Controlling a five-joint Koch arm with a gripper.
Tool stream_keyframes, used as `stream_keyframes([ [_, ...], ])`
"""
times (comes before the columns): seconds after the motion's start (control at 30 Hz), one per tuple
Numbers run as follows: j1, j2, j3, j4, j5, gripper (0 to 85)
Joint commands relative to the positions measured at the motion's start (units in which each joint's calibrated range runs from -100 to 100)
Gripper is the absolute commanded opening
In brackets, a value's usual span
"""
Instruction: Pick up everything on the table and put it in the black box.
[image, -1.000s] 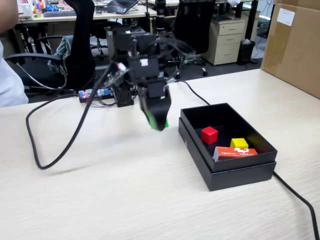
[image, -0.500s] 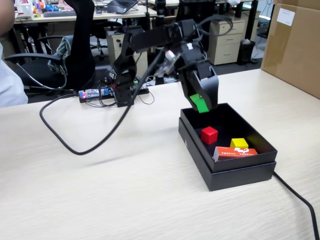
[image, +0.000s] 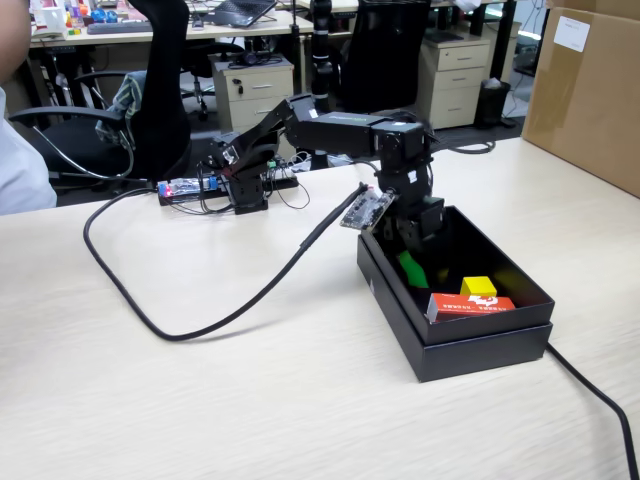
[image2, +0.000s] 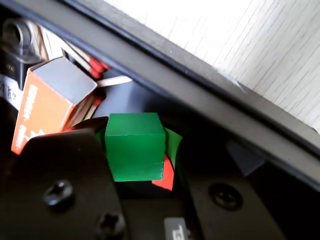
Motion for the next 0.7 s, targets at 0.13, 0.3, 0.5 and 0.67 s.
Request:
stream_keyframes([
  [0.13, -0.5, -0.5, 2.1, -0.2, 1.1, 14.9],
  [0.3, -0.4, -3.4, 1.0, -0.2, 1.2, 38.6],
  [0.5, -0.1, -15.1, 0.7, -0.1, 1.1, 46.3],
  [0.67, -0.5, -36.5, -2.0, -0.1, 0.3, 46.1],
])
